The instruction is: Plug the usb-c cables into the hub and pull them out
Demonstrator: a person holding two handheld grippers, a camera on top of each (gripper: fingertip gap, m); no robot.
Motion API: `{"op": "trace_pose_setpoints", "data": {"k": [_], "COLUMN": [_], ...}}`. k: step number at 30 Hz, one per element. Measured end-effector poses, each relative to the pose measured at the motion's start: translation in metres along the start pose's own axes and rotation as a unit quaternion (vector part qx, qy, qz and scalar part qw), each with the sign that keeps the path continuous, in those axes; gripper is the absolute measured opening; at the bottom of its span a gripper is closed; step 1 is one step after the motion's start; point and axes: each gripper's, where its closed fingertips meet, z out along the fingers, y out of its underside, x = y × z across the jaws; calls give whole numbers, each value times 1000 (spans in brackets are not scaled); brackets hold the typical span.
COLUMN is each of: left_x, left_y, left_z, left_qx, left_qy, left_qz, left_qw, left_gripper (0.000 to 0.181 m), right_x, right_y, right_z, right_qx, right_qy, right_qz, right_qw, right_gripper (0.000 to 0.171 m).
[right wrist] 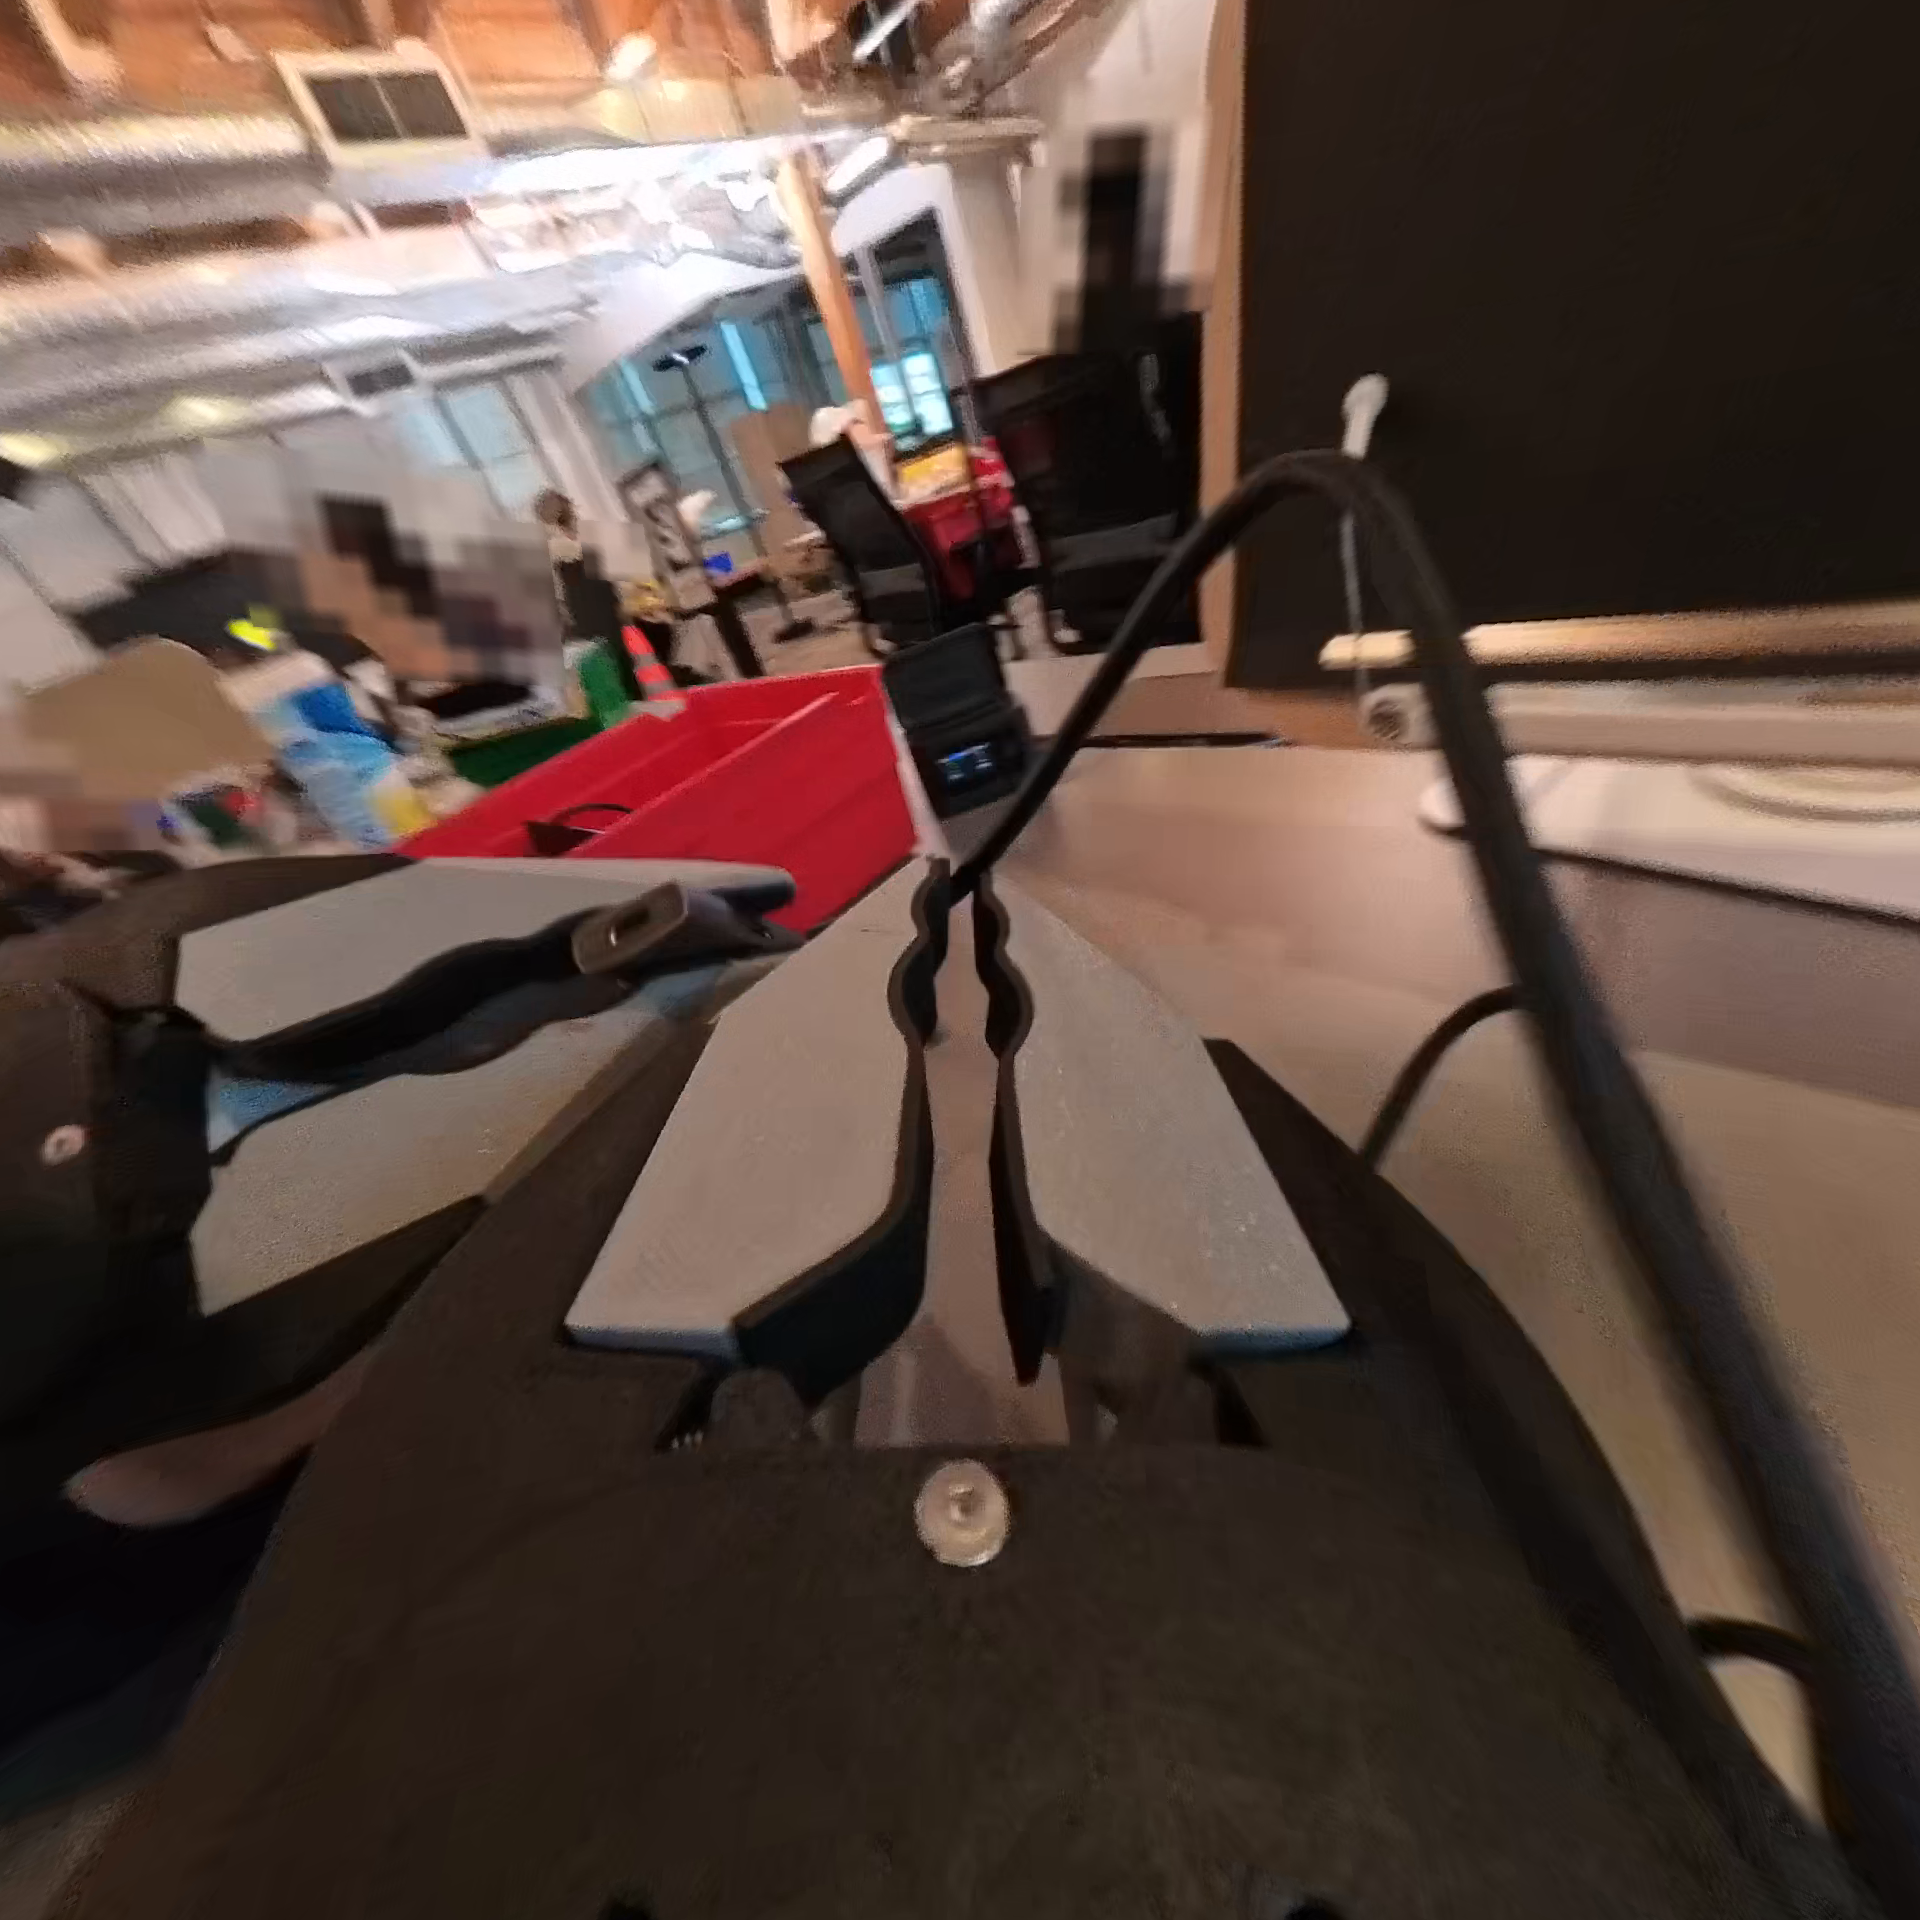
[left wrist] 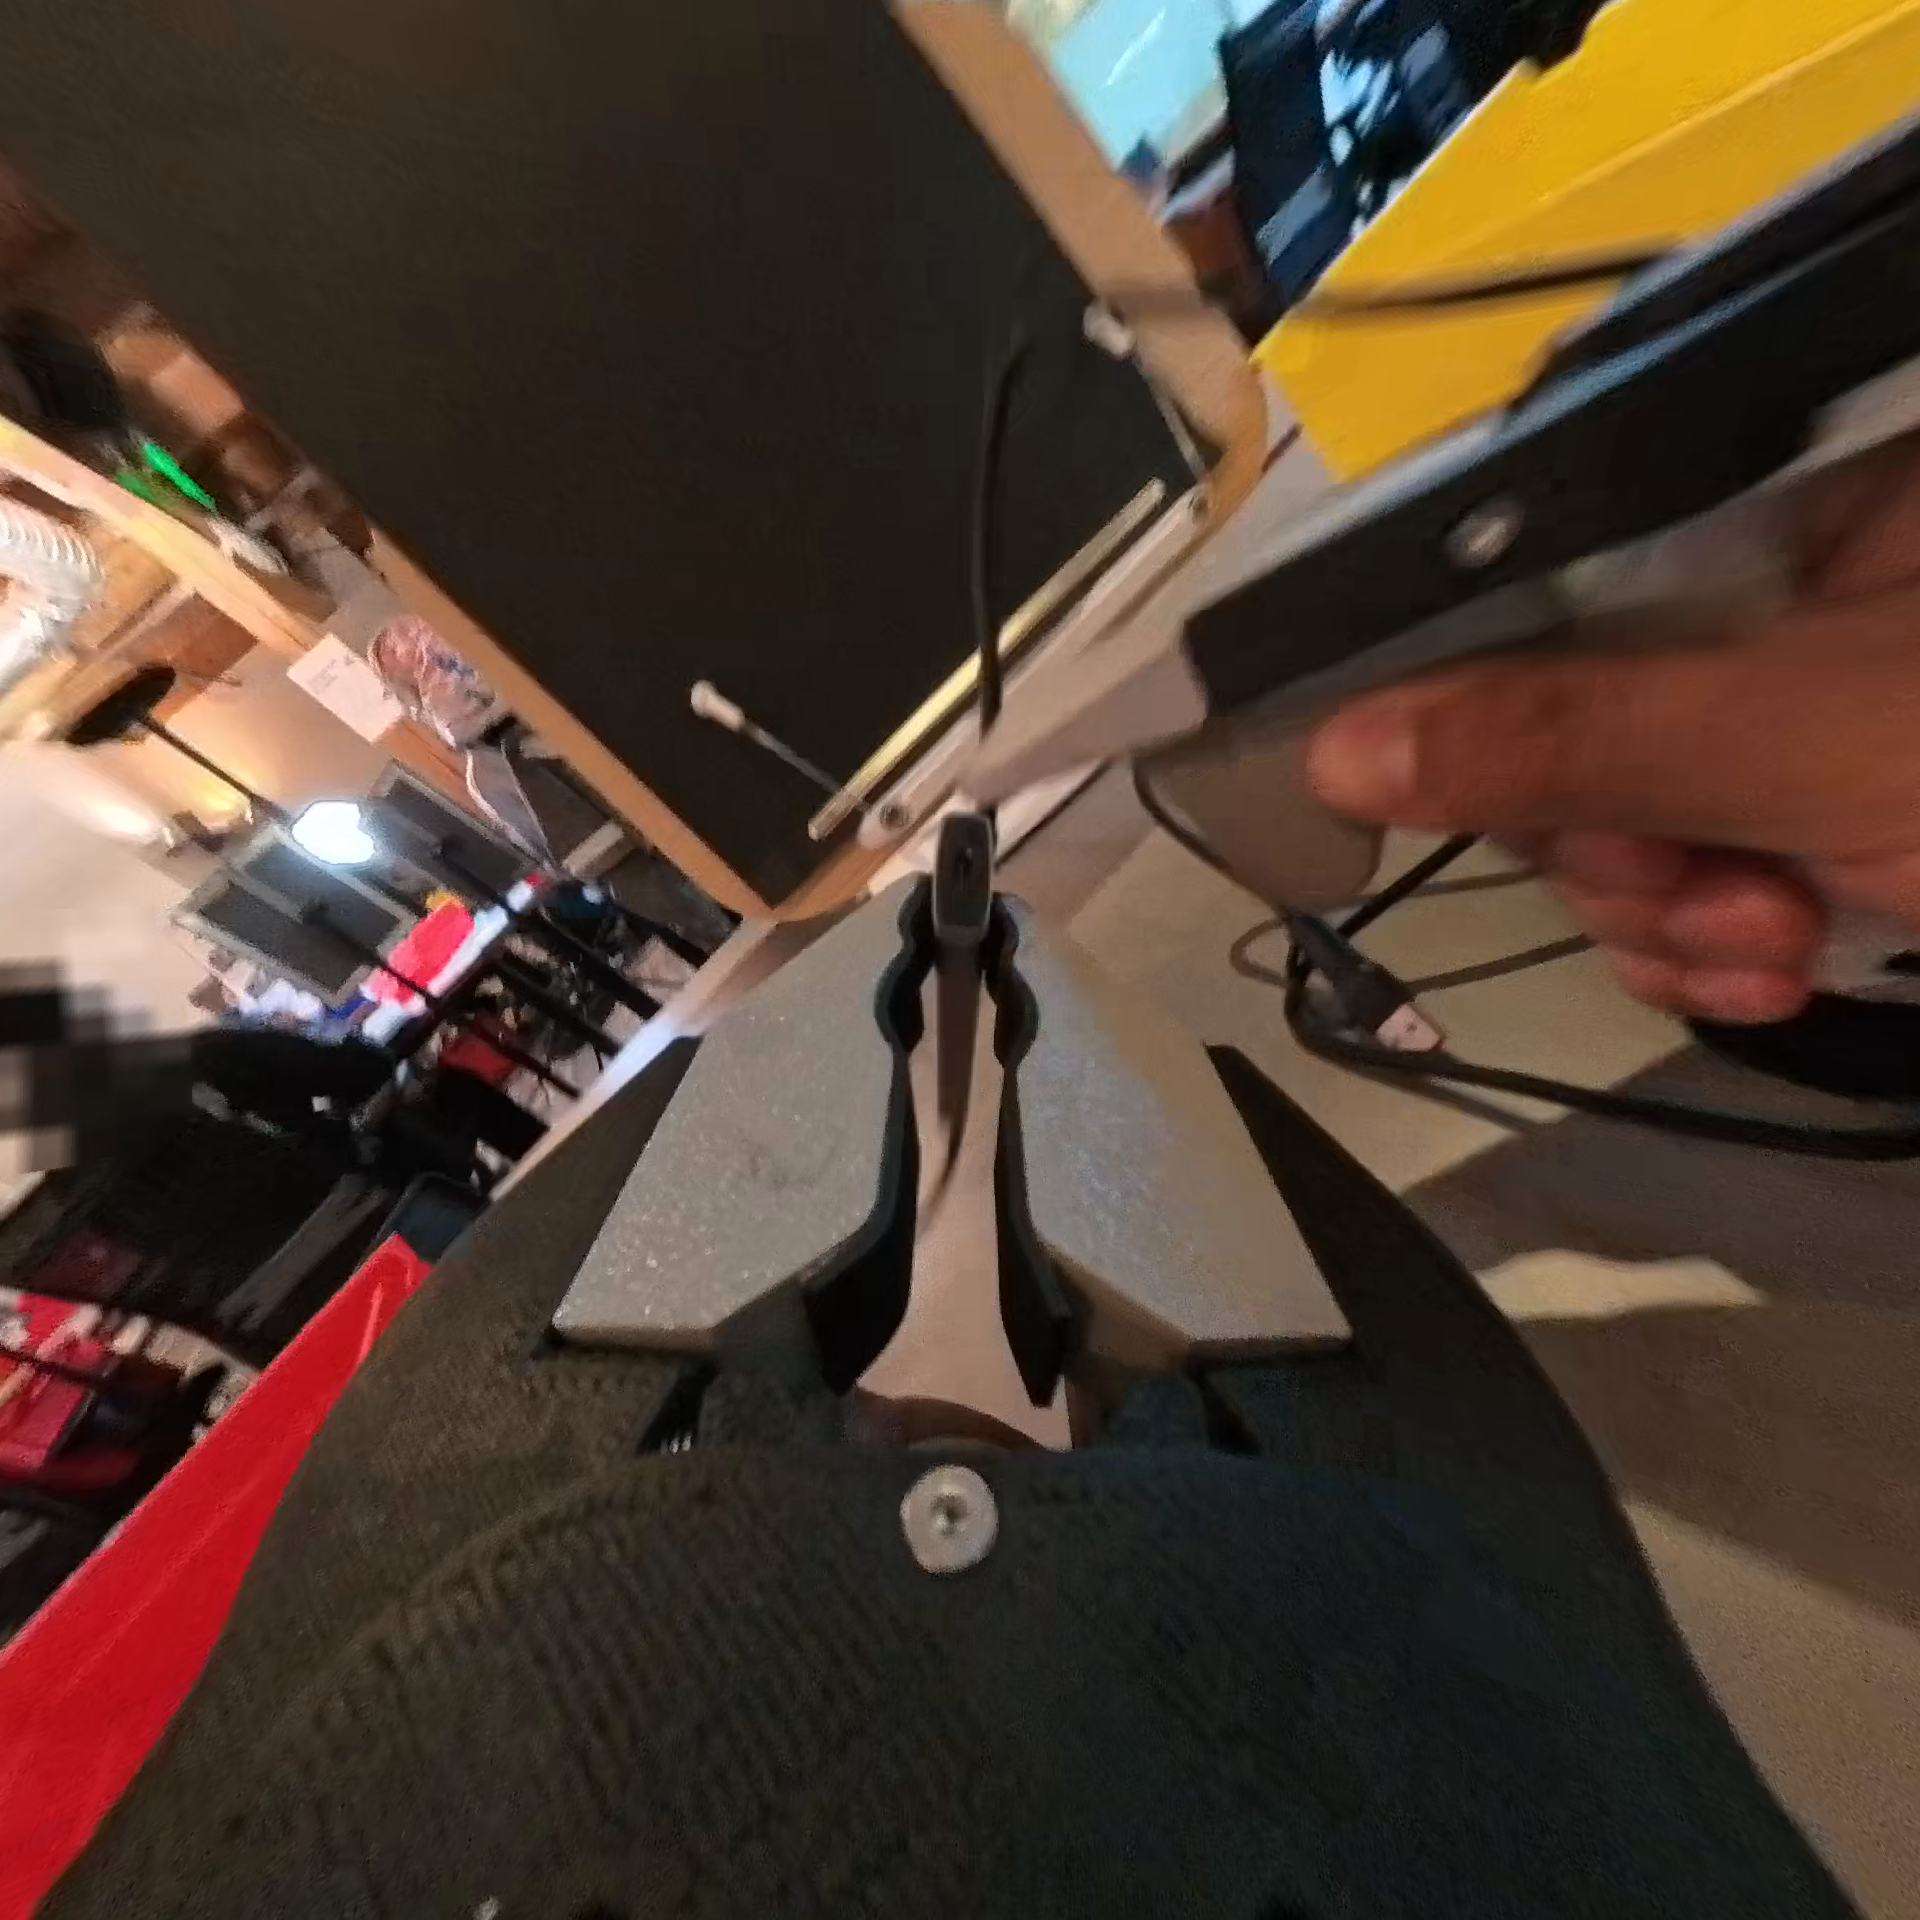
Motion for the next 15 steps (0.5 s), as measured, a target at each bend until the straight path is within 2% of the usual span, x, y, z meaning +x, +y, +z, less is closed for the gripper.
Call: {"op": "trace_pose_setpoints", "data": {"k": [2, 4, 12, 15], "left_x": [3, 3, 9, 8], "left_y": [-17, -18, -1, 4], "left_z": [-3, -2, -4, -8], "left_qx": [27, 33, 78, 89], "left_qy": [-8, -4, 106, 119], "left_qz": [22, 20, -11, 0], "left_qw": [999, 999, 991, 989], "left_gripper": [5, 6, 7, 7], "right_x": [-2, -1, -1, -5], "right_y": [2, -1, 3, 5], "right_z": [1, 0, -2, -3], "right_qx": [12, 24, 14, 3], "right_qy": [-34, -42, -124, -145], "right_qz": [54, 73, 180, 184], "right_qw": [998, 996, 976, 972], "right_gripper": [3, 2, 1, 1]}}
